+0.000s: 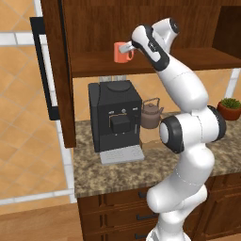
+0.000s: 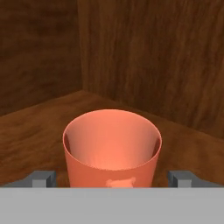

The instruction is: Pick the kettle from the counter and place it on the tray. Then pick the mug from the cabinet and place it on the tray. Then close the cabinet doors.

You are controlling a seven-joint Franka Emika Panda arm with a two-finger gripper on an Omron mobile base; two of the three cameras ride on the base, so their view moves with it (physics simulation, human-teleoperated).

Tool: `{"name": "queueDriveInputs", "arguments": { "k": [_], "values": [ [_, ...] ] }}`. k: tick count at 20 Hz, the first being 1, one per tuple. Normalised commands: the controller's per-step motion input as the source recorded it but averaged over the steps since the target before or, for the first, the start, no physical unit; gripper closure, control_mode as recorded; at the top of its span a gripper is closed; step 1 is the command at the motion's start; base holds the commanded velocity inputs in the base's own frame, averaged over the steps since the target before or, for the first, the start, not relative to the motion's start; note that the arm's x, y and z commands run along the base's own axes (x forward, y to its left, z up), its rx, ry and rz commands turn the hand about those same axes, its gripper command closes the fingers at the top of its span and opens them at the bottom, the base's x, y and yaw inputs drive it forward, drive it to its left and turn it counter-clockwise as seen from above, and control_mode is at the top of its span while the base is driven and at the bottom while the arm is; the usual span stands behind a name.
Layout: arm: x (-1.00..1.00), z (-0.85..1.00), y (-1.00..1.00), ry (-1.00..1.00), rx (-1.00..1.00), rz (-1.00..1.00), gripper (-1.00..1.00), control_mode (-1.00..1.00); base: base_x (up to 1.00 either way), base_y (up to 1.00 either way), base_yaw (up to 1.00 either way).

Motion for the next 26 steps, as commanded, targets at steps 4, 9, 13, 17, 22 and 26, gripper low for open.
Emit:
{"name": "queueDriveInputs", "arguments": {
  "k": [4, 9, 13, 17, 22, 26],
  "values": [
    [0.00, -0.05, 0.00, 0.00, 0.00, 0.09, -1.00, -1.00, 0.00, 0.00, 0.00],
    [0.00, -0.01, 0.00, 0.00, 0.00, 0.06, 1.00, -1.00, 0.00, 0.00, 0.00],
    [0.00, 0.00, 0.00, 0.00, 0.00, 0.00, 1.00, -1.00, 0.00, 0.00, 0.00],
    [0.00, 0.00, 0.00, 0.00, 0.00, 0.00, 1.00, -1.00, 0.00, 0.00, 0.00],
    [0.00, 0.00, 0.00, 0.00, 0.00, 0.00, 1.00, -1.00, 0.00, 0.00, 0.00],
    [-0.03, 0.00, 0.00, 0.00, 0.00, 0.00, 1.00, -1.00, 0.00, 0.00, 0.00]
  ]
}}
